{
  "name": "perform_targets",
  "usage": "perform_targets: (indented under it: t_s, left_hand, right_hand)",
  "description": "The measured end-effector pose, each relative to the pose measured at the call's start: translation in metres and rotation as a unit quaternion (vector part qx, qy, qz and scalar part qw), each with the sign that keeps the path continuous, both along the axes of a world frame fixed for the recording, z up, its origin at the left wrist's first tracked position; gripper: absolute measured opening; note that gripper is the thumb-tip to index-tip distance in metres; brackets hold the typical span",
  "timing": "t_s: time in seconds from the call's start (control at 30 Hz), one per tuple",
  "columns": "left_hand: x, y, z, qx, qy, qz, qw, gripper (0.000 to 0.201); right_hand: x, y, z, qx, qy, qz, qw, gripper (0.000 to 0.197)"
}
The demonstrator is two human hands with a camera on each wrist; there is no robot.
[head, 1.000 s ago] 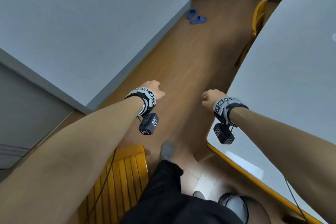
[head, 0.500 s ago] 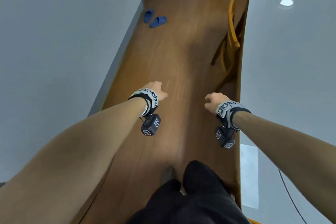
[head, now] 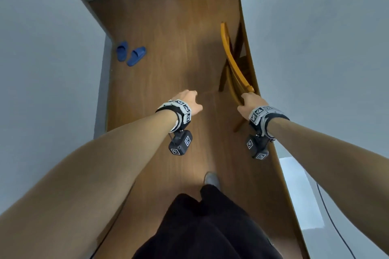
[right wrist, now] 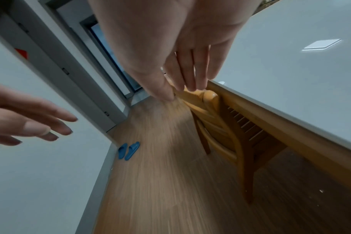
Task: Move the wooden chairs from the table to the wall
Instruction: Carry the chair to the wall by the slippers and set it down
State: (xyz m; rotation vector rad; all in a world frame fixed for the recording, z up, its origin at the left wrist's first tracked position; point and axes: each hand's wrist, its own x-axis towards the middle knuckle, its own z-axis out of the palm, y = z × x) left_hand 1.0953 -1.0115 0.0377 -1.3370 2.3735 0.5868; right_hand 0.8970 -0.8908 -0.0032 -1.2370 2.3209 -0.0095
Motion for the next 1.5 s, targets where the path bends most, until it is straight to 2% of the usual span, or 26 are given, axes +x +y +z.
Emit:
perform_targets:
  t_s: [0.23,0.4,0.53,0.63,0.73,0.87,1.0,1.17,1.4,1.5]
  left_hand:
    - [-0.104,-0.114,-0.002,-0.006,0.004,-0.103,0.995,0.064]
    - [-0.176,-0.184,-0.025,-0.004,-0.004,-0.203,0.979,0.064]
    - [-0.229,-0.238,-0.054,0.004,-0.009,-0.303,0.953,0.068]
    - [-0.262,-0.274,-0.07,0.007,-0.02,-0.385,0.923,0.073]
    - [-0.283,-0.299,-0.084,-0.006,-0.033,-0.459,0.888,0.07]
    - [-0.294,-0.314,-0.109,-0.024,-0.036,-0.529,0.848,0.064]
    - [-0.298,-0.318,-0.117,-0.034,-0.023,-0.564,0.825,0.056]
    - [-0.289,-0.33,-0.118,-0.011,-0.034,-0.588,0.808,0.055]
    - [-0.25,-0.365,-0.128,-0.029,-0.012,-0.64,0.768,0.053]
    - [-0.232,-0.39,-0.133,-0.04,-0.003,-0.674,0.738,0.054]
  right_hand:
    - [-0.061,-0.071,-0.012,-0.007,-0.023,-0.098,0.995,0.04]
    - [-0.081,-0.123,-0.034,0.008,-0.051,-0.161,0.986,0.049]
    - [-0.082,-0.158,-0.056,0.009,-0.072,-0.232,0.97,0.055]
    - [-0.074,-0.176,-0.067,0.034,-0.092,-0.303,0.948,0.055]
    - [-0.067,-0.19,-0.075,0.048,-0.077,-0.367,0.926,0.049]
    - [-0.061,-0.208,-0.079,0.055,-0.031,-0.432,0.899,0.039]
    - [-0.057,-0.215,-0.081,0.048,-0.004,-0.468,0.883,0.029]
    - [-0.041,-0.227,-0.081,0.062,-0.002,-0.51,0.858,0.031]
    - [0.024,-0.269,-0.081,0.058,-0.008,-0.562,0.825,0.024]
    - [0.062,-0.299,-0.087,0.053,-0.001,-0.591,0.805,0.021]
